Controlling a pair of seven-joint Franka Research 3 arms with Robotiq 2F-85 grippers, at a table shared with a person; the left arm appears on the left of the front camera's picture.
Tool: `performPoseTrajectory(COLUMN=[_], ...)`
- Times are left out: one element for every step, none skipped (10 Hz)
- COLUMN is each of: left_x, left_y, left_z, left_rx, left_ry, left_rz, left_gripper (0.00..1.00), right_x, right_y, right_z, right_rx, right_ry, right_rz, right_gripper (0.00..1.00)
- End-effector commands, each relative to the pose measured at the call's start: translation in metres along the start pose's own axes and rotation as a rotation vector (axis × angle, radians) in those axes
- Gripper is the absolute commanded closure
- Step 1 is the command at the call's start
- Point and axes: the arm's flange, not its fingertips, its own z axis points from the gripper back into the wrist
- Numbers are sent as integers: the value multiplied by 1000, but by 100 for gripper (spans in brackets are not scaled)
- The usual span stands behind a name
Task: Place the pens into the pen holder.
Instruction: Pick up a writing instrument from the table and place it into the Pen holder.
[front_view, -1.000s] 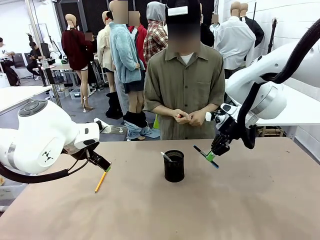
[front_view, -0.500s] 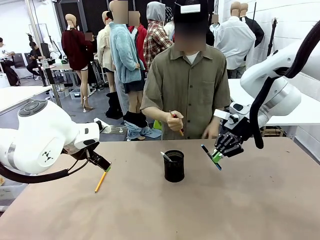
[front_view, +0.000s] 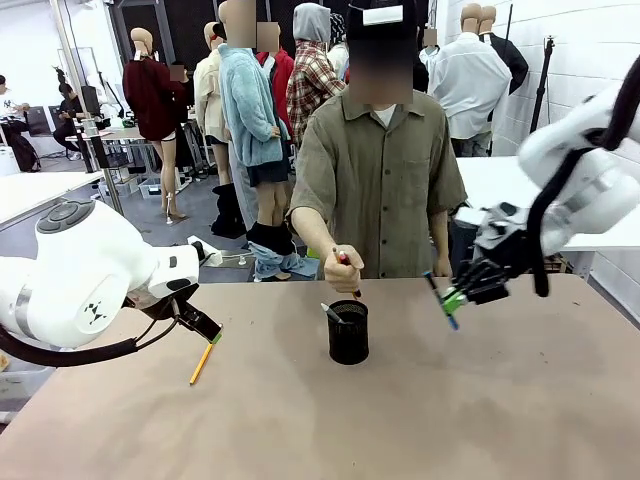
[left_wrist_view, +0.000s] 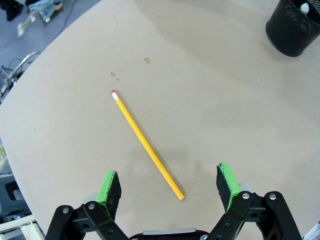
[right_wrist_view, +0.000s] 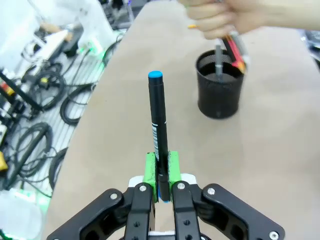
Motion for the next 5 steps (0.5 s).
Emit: performPoseTrajectory(left_x=[0, 0, 0, 0, 0], left_y=[2, 2, 2, 2, 2], left_z=[1, 1, 1, 1, 1], left_rx=[0, 0, 0, 0, 0], left_ry=[-2, -2, -2, -2, -2], left_rz=[5, 5, 5, 5, 5], left_gripper=[0, 0, 0, 0, 0], right_x=[-51, -87, -113, -132, -147], right_y=[38, 56, 73, 85, 98], right_z=[61, 89, 106, 115, 119], right_rx=[-145, -216, -272, -326, -368], right_ry=[-194, -285, -339, -402, -444], right_rz=[-53, -99, -146, -165, -168], right_gripper=[100, 100, 100, 100, 100])
